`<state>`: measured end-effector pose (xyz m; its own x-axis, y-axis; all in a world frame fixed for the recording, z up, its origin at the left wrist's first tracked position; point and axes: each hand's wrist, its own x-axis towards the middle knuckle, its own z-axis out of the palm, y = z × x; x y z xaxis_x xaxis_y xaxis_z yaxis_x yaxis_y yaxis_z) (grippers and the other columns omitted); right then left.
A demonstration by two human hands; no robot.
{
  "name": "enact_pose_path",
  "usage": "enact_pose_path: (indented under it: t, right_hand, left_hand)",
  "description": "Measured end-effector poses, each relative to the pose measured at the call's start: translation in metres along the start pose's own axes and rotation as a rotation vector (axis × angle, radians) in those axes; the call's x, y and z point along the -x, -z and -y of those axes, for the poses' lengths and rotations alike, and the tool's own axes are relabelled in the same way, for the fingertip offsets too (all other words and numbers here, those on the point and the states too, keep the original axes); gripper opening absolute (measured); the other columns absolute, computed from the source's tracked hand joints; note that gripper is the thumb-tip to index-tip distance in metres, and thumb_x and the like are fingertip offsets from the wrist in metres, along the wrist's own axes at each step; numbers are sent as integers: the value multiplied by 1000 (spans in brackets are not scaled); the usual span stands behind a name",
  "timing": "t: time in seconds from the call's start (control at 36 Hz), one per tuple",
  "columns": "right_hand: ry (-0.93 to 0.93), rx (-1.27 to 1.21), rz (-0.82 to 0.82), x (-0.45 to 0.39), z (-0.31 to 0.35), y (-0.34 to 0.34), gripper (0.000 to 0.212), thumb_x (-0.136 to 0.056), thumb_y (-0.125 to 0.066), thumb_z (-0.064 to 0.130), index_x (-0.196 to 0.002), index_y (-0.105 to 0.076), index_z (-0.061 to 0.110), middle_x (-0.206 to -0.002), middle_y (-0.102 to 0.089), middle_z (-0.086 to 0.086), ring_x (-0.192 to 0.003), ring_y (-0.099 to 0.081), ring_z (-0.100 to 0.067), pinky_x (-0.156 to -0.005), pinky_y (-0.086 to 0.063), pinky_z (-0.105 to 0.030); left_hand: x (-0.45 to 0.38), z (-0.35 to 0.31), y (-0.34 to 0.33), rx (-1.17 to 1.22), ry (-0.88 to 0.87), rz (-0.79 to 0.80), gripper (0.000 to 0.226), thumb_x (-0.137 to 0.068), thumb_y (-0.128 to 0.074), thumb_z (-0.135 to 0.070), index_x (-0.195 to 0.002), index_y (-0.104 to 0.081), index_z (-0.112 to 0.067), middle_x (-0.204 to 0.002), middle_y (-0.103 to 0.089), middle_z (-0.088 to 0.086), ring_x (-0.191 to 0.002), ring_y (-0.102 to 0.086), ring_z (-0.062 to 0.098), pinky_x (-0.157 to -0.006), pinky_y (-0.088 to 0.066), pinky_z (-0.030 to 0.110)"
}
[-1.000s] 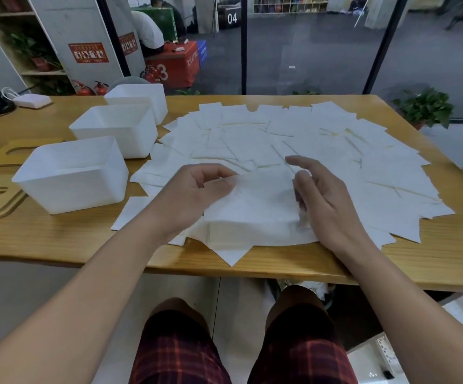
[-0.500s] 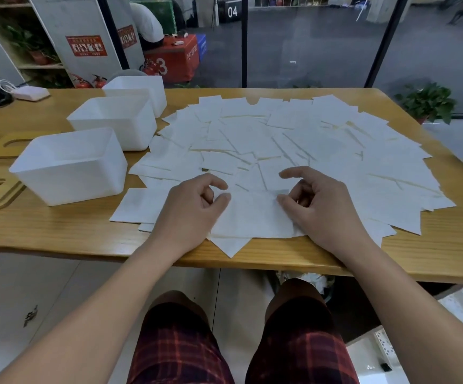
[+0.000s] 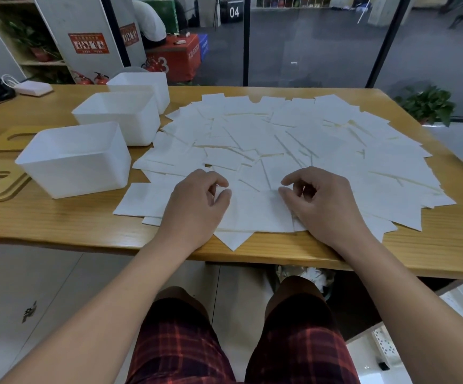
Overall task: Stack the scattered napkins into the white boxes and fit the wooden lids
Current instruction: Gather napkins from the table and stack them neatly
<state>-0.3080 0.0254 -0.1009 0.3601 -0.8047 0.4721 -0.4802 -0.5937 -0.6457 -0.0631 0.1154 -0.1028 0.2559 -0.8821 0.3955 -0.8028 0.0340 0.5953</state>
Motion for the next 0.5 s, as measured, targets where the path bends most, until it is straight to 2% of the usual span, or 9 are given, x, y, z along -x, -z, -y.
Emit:
enact_pose_path:
  t: [0.08, 0.14, 0.17, 0.22, 0.31, 0.39, 0.5]
  right_hand:
    - [6, 56, -38, -8, -2, -3, 5, -96, -78, 34, -96, -77, 28, -80, -66, 10, -75, -61, -10, -71, -53, -35]
    - [-2, 133, -8, -16, -3, -6, 13, -95, -77, 40, -97, -76, 27, -80, -66, 12, -77, -62, -7, -71, -52, -32]
    - [-5, 168, 7, -21, -2, -8, 16, -95, -76, 43, -97, -75, 26, -80, -66, 13, -76, -61, -6, -70, -52, -30]
    - [-15, 221, 21, -30, 1, -12, 20, -94, -76, 46, -94, -74, 26, -80, -65, 12, -75, -61, -6, -67, -50, -29]
    - [-47, 305, 63, -41, 7, -18, 22, -91, -76, 48, -90, -69, 27, -79, -64, 12, -75, -62, -9, -64, -52, -34]
    - [-78, 390, 98, -43, 9, -25, 15, -88, -73, 41, -87, -66, 27, -81, -62, 11, -75, -61, -12, -64, -54, -36]
    - [-67, 420, 65, -38, 7, -30, 7, -90, -68, 31, -85, -66, 28, -83, -61, 11, -74, -58, -11, -61, -50, -33]
  left_hand:
    - [1, 1, -3, -100, -63, -15, 22, -105, -67, -34, -125, -73, -26, -118, -54, -9, -100, -57, 8, -82, -43, 13]
    - [1, 2, -7, -187, -122, -22, 23, -105, -67, -33, -125, -75, -23, -125, -53, -6, -119, -50, 14, -89, -46, 21]
    - [1, 3, -8, -219, -145, -18, 21, -106, -66, -32, -122, -76, -23, -123, -55, -5, -121, -47, 15, -90, -47, 24]
    - [1, 3, -9, -231, -163, 8, 18, -107, -63, -31, -116, -78, -24, -116, -58, -7, -118, -46, 14, -91, -49, 27]
    - [0, 5, -10, -219, -162, 37, 18, -109, -61, -32, -115, -77, -25, -112, -61, -9, -115, -45, 11, -91, -46, 24]
    - [0, 7, -10, -205, -153, 57, 18, -109, -61, -33, -115, -77, -28, -112, -61, -12, -113, -46, 8, -91, -44, 22]
    - [0, 8, -10, -183, -145, 55, 18, -109, -61, -34, -114, -77, -29, -110, -61, -13, -112, -45, 7, -90, -40, 19]
